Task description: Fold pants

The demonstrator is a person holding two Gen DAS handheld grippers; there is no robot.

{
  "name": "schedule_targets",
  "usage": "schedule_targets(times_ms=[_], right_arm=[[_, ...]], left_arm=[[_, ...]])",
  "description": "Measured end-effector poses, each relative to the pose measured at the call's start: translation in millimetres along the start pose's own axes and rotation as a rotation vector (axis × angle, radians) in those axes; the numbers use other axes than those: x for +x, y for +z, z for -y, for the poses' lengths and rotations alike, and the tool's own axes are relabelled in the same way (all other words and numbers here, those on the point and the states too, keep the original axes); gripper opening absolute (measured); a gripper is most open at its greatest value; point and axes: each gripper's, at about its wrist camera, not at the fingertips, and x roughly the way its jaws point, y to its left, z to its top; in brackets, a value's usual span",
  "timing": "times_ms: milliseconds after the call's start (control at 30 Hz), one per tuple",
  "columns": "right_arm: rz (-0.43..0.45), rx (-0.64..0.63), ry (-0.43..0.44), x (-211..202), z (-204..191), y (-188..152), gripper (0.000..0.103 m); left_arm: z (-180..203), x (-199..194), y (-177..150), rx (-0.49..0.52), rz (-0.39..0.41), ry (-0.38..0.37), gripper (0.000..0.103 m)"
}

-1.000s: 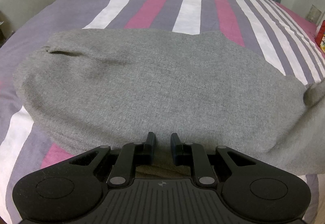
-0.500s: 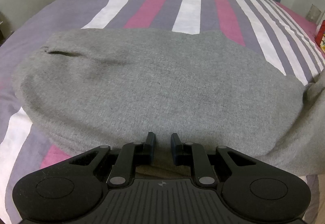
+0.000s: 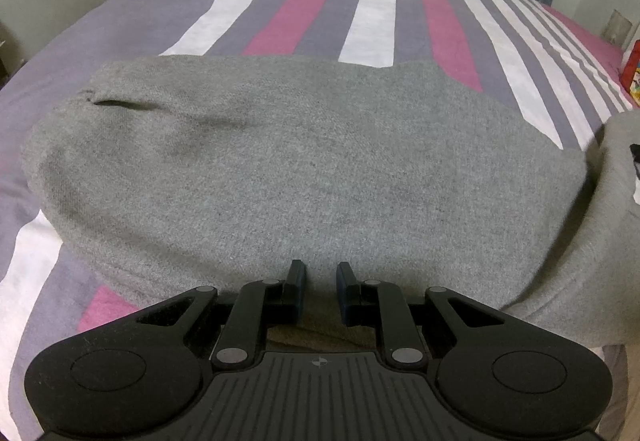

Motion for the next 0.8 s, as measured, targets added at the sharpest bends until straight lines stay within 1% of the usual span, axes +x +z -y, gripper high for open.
schedule_targets(times_ms=[133, 233, 367, 433, 500, 567, 633, 733, 800], right_arm=[[0.073, -0.058, 0.023, -24, -1, -3, 0.005], [0.108, -0.117, 0.041, -46, -5, -3, 0.005], [0.185, -0.194, 0.038, -100, -2, -7, 0.004], [0.223, -0.218, 0.013, -136, 11, -13, 0.004], [0.250, -0.205, -0.013, -168, 33, -19, 0.004], [0.244, -0.180, -0.039, -191, 55, -27, 0.004], [0.228, -0.167, -0.075, -206, 78, -39, 0.004], [0.177, -0.129, -0.127, -211, 111, -61, 0.004], [0.145, -0.090, -0.141, -205, 124, -72, 0.004]], left_arm=[[2, 1, 0, 0.015, 0.004, 0.007, 0.018], [4, 0, -1, 0.019, 0.007, 0.012, 0.018], [4, 0, -1, 0.021, 0.010, 0.009, 0.018], [5, 0, -2, 0.027, 0.014, 0.009, 0.018], [4, 0, -2, 0.030, 0.019, 0.007, 0.018], [3, 0, -3, 0.033, 0.025, 0.005, 0.018], [4, 0, -4, 0.040, 0.030, 0.007, 0.018], [6, -1, -5, 0.051, 0.032, 0.014, 0.018], [6, -1, -5, 0.052, 0.032, 0.016, 0.018]])
